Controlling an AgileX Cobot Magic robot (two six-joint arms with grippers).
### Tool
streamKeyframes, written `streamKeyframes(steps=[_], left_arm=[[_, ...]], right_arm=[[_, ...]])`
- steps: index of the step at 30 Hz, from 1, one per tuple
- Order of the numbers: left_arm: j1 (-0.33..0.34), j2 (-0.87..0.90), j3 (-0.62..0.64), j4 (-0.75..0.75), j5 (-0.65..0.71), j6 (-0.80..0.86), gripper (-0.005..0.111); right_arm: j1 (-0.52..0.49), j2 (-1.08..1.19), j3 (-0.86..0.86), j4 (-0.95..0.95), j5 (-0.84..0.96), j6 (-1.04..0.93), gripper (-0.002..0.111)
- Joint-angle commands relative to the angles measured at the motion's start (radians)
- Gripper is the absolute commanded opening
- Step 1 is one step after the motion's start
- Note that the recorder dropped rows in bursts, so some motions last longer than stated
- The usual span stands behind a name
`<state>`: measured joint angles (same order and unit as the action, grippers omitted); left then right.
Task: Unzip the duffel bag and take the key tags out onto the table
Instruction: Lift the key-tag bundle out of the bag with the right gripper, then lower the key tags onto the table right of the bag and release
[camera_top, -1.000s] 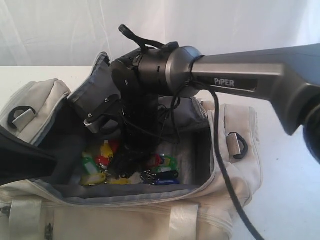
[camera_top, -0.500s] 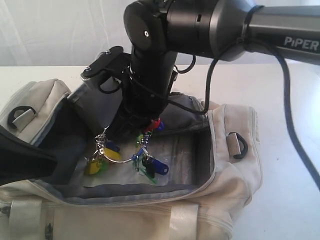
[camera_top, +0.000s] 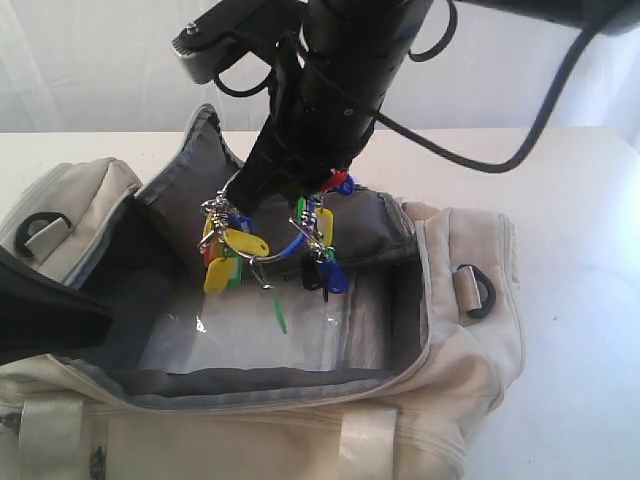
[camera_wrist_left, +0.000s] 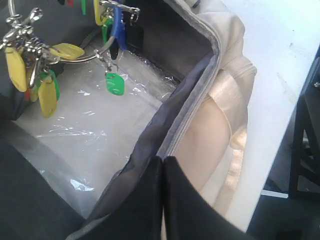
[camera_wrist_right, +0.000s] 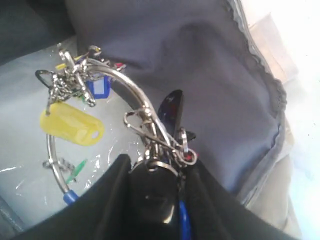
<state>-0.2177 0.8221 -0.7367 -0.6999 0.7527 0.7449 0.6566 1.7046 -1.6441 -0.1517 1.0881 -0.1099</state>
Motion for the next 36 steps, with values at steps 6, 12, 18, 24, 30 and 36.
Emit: streamKeyframes(steps=[6,12,18,24,30,36], left_arm=[[-0.005,-0.007,0.043,0.010,-0.053,0.015,0.000],[-0.005,-0.007,0.043,0.013,-0.055,0.018,0.000],[-0.005,-0.007,0.043,0.011,-0.055,0.018,0.000],[-0.005,-0.007,0.043,0.006,-0.053,0.015,0.000],[-0.005,-0.007,0.043,0.007,-0.053,0.014,0.000],[-0.005,-0.007,0.043,0.007,-0.053,0.014,0.000]], right_arm=[[-0.015,-0.201,0.000,-0.101,0.130,0.030,0.000],[-0.020,-0.339,0.017,-0.194,0.133,0.058,0.000],[-0.055,-0.485,0.084,-0.230,0.133,0.088,0.000],[-0.181,-0.593,0.217,-0.263,0.133,0.094,0.000],[-0.325,-0.621,0.415,-0.275,0.133,0.110,0.000],[-0.449,-0.615,0.652,-0.275,0.065,0.161,0.000]])
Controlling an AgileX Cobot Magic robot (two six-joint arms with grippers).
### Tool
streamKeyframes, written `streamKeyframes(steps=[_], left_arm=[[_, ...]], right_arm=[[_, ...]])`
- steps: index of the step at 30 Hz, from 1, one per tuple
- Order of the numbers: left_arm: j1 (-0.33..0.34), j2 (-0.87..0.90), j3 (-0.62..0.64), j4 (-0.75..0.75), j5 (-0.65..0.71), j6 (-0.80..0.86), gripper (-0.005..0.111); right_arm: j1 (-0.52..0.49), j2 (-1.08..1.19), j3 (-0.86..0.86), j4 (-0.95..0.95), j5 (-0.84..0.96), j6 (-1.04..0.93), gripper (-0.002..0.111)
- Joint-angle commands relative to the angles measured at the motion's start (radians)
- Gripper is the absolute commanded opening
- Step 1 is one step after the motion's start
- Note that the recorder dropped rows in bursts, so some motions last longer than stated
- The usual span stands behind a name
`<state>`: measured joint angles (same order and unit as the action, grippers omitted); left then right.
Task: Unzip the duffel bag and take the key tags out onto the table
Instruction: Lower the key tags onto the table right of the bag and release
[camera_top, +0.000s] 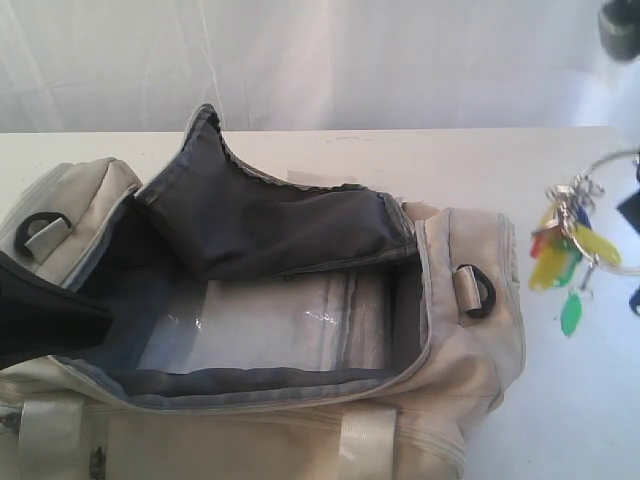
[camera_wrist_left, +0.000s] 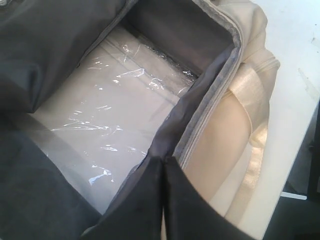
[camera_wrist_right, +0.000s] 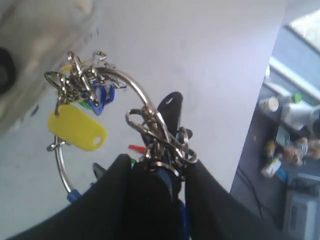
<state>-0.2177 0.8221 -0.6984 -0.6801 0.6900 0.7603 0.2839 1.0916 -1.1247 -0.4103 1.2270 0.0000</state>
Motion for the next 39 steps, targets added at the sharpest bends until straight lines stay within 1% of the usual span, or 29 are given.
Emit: streamKeyframes(steps=[1,5,10,15,24,33,35,37,39], left_arm=[[-0.005,-0.007,0.004,-0.013,0.010,-0.002,0.000],[-0.005,-0.007,0.004,-0.013,0.010,-0.002,0.000],[-0.005,-0.007,0.004,-0.013,0.010,-0.002,0.000],[-0.005,-0.007,0.004,-0.018,0.011,-0.002,0.000],[-0.005,-0.007,0.004,-0.020,0.011,-0.002,0.000],[-0.005,-0.007,0.004,-0.020,0.011,0.000,0.000],[-0.005,-0.007,0.004,-0.020,0.011,0.000,0.000],[-0.005,-0.007,0.004,-0.020,0.011,0.000,0.000],[-0.005,-0.007,0.004,-0.020,0.011,0.000,0.000]], right_arm=[[-0.096,-0.002,0.171,-0.017,-0.097,0.061,0.000],[-0.136,-0.002,0.296,0.003,-0.233,0.137,0.000],[-0.137,0.024,0.396,0.082,-0.375,0.139,0.000],[-0.137,0.100,0.464,0.111,-0.509,0.157,0.000],[-0.137,0.285,0.470,0.267,-0.716,0.166,0.000],[-0.137,0.488,0.470,0.336,-0.769,0.158,0.000],[-0.137,0.507,0.470,0.336,-0.774,0.155,0.003],[-0.137,0.513,0.470,0.336,-0.777,0.155,0.011],[-0.137,0.511,0.470,0.336,-0.778,0.155,0.022]])
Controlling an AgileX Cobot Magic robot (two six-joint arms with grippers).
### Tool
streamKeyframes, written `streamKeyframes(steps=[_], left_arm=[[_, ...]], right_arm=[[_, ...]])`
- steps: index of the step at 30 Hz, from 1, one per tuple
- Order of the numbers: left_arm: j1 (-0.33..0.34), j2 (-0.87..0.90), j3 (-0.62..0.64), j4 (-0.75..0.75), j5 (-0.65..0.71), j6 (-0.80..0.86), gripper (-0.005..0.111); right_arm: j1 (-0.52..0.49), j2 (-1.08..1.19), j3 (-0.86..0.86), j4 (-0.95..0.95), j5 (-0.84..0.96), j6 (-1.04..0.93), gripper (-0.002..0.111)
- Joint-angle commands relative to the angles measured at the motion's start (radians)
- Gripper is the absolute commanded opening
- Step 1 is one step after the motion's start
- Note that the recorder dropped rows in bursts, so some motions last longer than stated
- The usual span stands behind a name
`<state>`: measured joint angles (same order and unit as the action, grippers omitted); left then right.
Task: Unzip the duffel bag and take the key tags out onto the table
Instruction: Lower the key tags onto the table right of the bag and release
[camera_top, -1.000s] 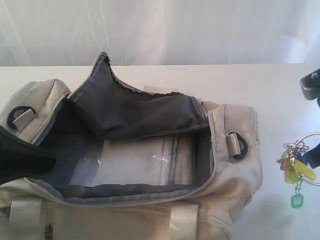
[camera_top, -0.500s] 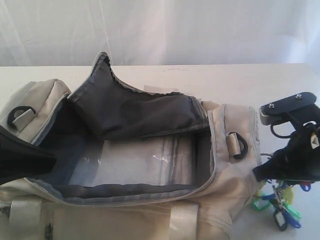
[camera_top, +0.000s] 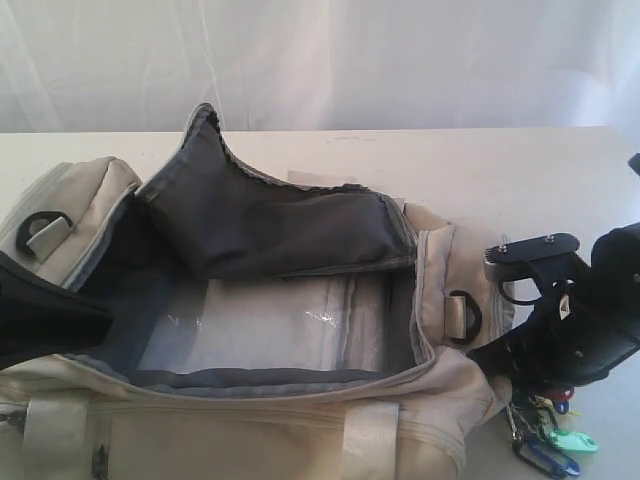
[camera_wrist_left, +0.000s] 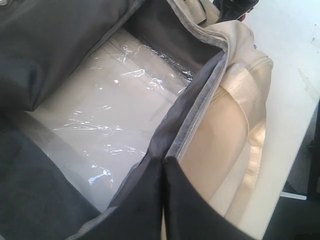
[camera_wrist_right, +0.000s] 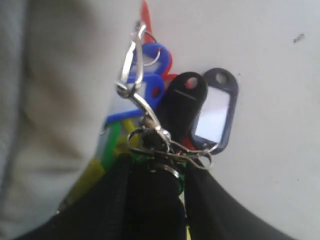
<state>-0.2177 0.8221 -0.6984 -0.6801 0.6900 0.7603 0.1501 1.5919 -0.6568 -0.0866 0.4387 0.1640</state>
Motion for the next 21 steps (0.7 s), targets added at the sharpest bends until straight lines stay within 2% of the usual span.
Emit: streamKeyframes(steps=[1,4,6,21], left_arm=[[-0.005,-0.007,0.004,-0.020,0.011,0.000,0.000],[-0.005,-0.007,0.004,-0.020,0.011,0.000,0.000],[-0.005,-0.007,0.004,-0.020,0.011,0.000,0.000],[-0.005,-0.007,0.004,-0.022,0.011,0.000,0.000]], right_arm=[[-0.003,0.009,0.002,0.012,0.014,-0.009,0.027],[-0.003,-0.012,0.002,0.008,0.032,-0.009,0.044],[-0.003,-0.039,0.002,0.008,0.037,-0.009,0.050],[-0.003,-0.388,0.000,-0.012,0.212,-0.009,0.051]])
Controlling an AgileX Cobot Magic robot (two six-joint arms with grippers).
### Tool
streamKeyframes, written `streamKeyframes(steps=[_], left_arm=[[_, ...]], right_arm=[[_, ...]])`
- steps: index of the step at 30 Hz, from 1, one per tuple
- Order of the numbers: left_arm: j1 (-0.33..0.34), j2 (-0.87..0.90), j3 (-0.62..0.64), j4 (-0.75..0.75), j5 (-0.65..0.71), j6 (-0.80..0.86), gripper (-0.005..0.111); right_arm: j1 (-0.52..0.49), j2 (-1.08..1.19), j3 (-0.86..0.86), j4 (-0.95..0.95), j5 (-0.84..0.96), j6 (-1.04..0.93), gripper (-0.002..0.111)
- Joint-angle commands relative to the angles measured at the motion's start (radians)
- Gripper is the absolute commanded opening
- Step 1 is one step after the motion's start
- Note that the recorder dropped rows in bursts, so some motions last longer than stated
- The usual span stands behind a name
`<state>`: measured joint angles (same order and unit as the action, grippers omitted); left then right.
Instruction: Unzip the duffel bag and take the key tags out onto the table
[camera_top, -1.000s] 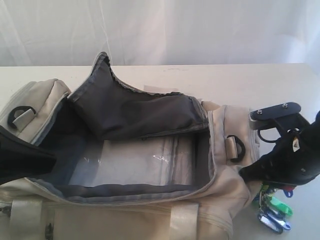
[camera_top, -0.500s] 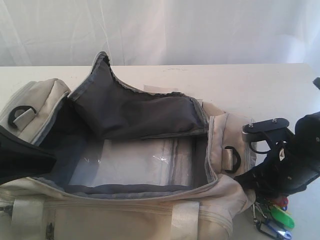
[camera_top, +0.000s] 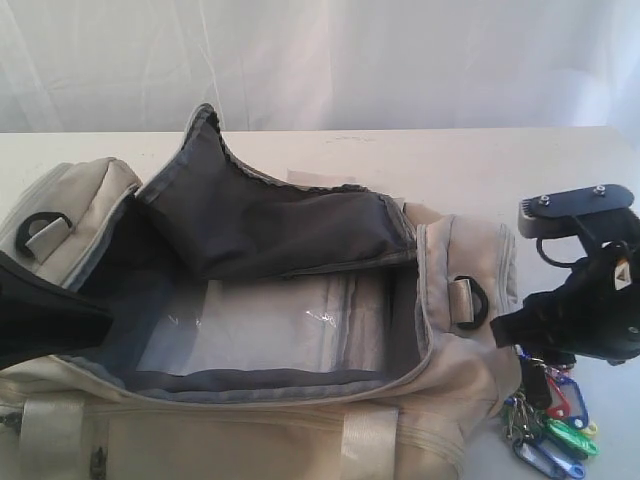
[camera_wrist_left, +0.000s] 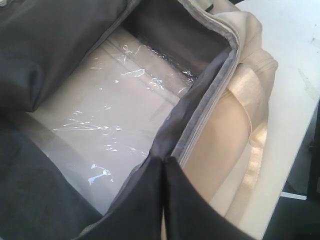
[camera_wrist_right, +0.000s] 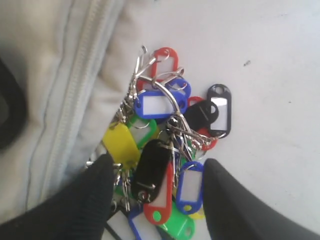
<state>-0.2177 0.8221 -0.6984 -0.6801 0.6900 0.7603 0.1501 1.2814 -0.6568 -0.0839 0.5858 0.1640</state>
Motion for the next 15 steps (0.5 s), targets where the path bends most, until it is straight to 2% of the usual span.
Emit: streamKeyframes(steps=[1,6,10,15], left_arm=[[-0.005,-0.007,0.004,-0.022,0.011,0.000,0.000],[-0.005,-0.007,0.004,-0.022,0.011,0.000,0.000],[-0.005,-0.007,0.004,-0.014,0.011,0.002,0.000],[-0.005,-0.007,0.004,0.019,0.009,0.006,0.000]], right_arm=[[-0.003,-0.103,0.000,-0.015,0.083,-0.009,0.051],[-0.003,-0.234,0.000,-0.017,0.193,-0.011,0.043],[-0.003,-0.357,0.000,-0.017,0.286,-0.074,0.027],[-0.003,-0.511,0.000,-0.017,0.290,-0.091,0.008]])
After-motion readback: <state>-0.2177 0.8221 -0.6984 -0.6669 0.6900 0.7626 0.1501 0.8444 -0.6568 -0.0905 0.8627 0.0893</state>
